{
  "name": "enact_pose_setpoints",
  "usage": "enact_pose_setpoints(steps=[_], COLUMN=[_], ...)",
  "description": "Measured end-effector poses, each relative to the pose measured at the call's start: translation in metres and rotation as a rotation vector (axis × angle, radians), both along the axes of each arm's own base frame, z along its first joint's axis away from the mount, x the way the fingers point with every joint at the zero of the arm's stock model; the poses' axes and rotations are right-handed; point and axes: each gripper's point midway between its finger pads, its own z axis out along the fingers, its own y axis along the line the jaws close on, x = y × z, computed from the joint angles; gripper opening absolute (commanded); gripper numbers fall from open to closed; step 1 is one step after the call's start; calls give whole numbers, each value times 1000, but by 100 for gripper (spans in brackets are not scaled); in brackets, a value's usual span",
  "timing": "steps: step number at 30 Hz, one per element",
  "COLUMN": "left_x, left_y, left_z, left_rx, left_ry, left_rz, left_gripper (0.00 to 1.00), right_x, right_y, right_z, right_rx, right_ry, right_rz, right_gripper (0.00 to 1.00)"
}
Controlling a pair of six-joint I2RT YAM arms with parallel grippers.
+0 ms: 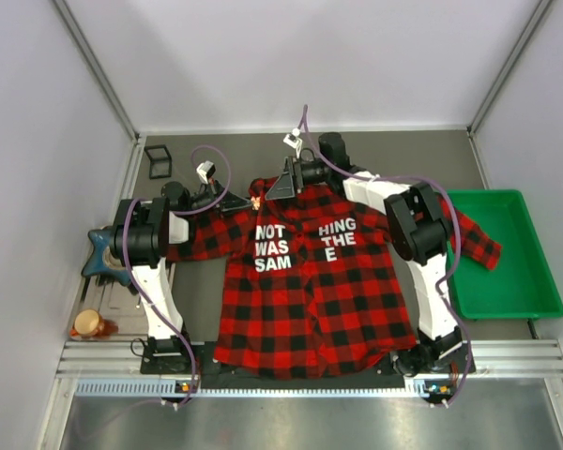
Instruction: Pin the brooch onto the clothing
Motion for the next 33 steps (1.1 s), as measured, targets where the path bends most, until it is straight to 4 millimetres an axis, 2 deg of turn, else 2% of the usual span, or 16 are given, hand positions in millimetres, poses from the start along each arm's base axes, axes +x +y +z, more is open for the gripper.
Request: enact_pose_setpoints(steps=[4, 15, 22, 28, 33], left_x=[0, -1, -1, -1, -1], left_y=[0, -1, -1, -2, -2], left_z=[0, 1, 1, 1, 2], left_rx=[-2, -5, -5, -5, -4], left_ry=[7, 13, 14, 13, 9], left_rz=[0, -3, -4, -9, -14], left_gripper=[0, 0, 0, 0, 0], right_x=[1, -8, -9, -10, -12], right_y=[3, 11, 17, 20, 21], right_z=[2, -15, -2, -2, -1], right_rx=[21, 21, 53, 58, 59], right_ry=[18, 93, 74, 86, 88], right_rz=[11, 49, 71, 80, 83], right_gripper=[65, 59, 53, 51, 44])
